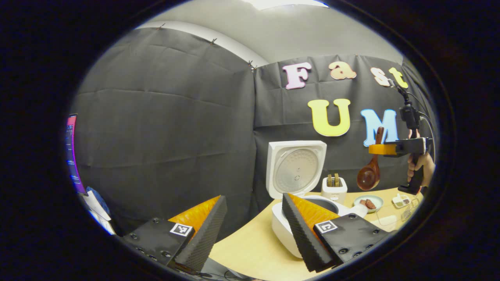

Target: Close the left gripper, press the button to open the rice cooker; take a wooden spoon from the chopstick holder with the right hand, scoop a spoonful of rice and pour it into the rice cooker, then put the wooden spoon back into the chopstick holder.

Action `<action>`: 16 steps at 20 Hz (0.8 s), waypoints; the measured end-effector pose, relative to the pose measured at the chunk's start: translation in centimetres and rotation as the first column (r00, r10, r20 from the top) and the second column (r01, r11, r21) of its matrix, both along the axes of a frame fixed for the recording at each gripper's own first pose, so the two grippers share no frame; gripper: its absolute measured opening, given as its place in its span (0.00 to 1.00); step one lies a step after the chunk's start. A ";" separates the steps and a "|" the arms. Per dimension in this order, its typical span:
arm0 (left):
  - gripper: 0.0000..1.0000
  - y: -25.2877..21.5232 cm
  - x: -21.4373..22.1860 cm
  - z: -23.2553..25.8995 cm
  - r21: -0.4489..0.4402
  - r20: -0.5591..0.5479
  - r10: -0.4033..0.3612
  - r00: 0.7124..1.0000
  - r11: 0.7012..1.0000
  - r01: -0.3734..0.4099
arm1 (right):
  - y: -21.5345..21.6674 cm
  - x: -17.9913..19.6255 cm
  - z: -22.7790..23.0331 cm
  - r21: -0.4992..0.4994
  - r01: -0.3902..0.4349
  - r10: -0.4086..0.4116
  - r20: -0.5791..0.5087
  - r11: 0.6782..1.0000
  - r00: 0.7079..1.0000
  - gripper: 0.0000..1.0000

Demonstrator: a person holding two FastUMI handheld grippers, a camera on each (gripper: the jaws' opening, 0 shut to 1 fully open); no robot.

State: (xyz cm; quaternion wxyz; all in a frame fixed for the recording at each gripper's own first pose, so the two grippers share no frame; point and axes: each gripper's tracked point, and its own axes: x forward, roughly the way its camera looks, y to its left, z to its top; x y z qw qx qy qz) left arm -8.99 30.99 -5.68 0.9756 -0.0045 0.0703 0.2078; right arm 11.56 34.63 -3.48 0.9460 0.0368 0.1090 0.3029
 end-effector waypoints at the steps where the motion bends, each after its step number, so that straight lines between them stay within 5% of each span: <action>1: 1.00 -0.7 0.5 0.2 0.000 0.007 -0.012 1.000 1.000 0.012 | -1.3 0.2 0.0 -0.001 0.018 -0.018 -0.005 1.000 1.000 0.08; 16: 1.00 -11.5 7.0 2.0 0.000 0.054 -0.174 0.983 0.985 0.175 | -21.0 3.0 -2.2 -0.026 0.292 -0.293 -0.048 0.956 0.955 0.08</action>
